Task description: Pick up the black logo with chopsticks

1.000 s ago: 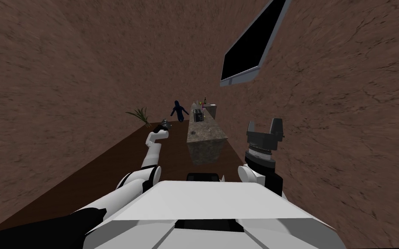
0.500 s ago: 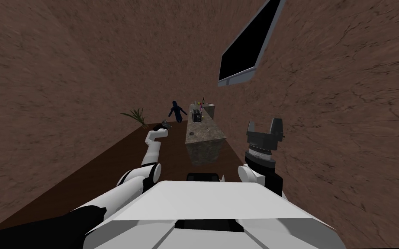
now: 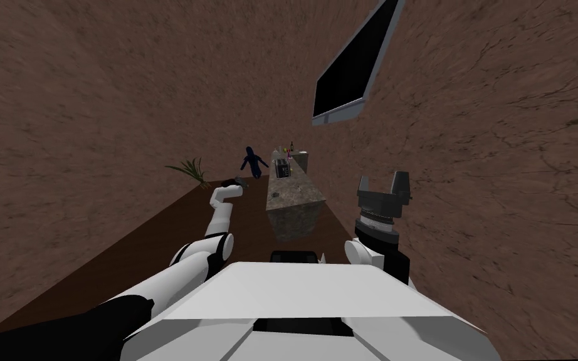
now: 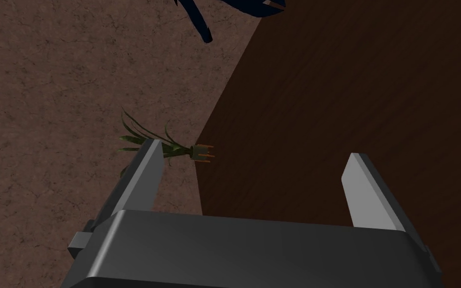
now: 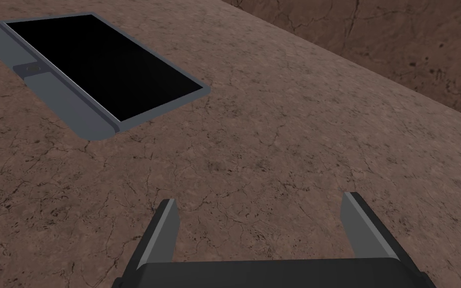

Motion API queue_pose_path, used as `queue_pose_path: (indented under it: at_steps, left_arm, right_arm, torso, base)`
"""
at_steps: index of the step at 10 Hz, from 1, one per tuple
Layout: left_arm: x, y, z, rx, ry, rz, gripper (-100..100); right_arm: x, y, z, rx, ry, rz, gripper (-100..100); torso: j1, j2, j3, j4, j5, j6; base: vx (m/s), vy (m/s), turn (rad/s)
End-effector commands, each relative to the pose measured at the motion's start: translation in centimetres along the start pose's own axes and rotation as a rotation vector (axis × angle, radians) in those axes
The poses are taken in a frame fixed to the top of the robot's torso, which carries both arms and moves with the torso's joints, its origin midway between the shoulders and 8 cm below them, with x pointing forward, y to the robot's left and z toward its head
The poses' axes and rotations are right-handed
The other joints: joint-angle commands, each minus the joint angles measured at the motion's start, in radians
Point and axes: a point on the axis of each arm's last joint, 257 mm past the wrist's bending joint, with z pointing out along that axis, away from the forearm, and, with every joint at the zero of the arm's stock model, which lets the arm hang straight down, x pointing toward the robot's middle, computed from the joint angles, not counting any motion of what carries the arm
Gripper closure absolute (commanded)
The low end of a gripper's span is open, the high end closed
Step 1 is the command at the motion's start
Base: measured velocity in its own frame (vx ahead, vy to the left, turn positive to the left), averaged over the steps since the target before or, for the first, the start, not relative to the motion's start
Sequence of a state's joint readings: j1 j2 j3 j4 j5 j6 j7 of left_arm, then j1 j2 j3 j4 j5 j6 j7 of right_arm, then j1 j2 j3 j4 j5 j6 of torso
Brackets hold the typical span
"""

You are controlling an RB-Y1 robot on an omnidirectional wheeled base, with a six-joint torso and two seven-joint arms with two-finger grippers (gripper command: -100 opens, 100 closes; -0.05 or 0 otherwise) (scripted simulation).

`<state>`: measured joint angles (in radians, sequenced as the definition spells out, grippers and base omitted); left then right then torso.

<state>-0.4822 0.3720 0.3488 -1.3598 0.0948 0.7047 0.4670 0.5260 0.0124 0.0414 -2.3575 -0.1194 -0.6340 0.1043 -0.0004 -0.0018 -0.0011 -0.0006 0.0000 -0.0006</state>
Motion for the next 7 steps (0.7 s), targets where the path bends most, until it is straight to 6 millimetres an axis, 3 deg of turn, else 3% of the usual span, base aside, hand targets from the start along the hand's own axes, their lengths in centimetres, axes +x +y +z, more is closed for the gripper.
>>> queue_pose_path:
  at_steps: [1, 7]
  left_arm:
    - [-0.6, 0.7, 0.2, -0.041, -0.027, -0.022, -100]
    - [-2.5, 3.0, 0.3, -0.176, -0.113, -0.083, -100]
  right_arm:
    - [0.0, 0.0, 0.0, 0.000, 0.000, 0.000, 0]
    - [0.0, 0.0, 0.0, 0.000, 0.000, 0.000, 0]
  torso:
    - [0.000, 0.000, 0.000, 0.000, 0.000, 0.000]
    - [0.000, 0.000, 0.000, 0.000, 0.000, 0.000]
  base:
    - [0.021, -0.009, -0.061]
    - [0.026, 0.000, -0.077]
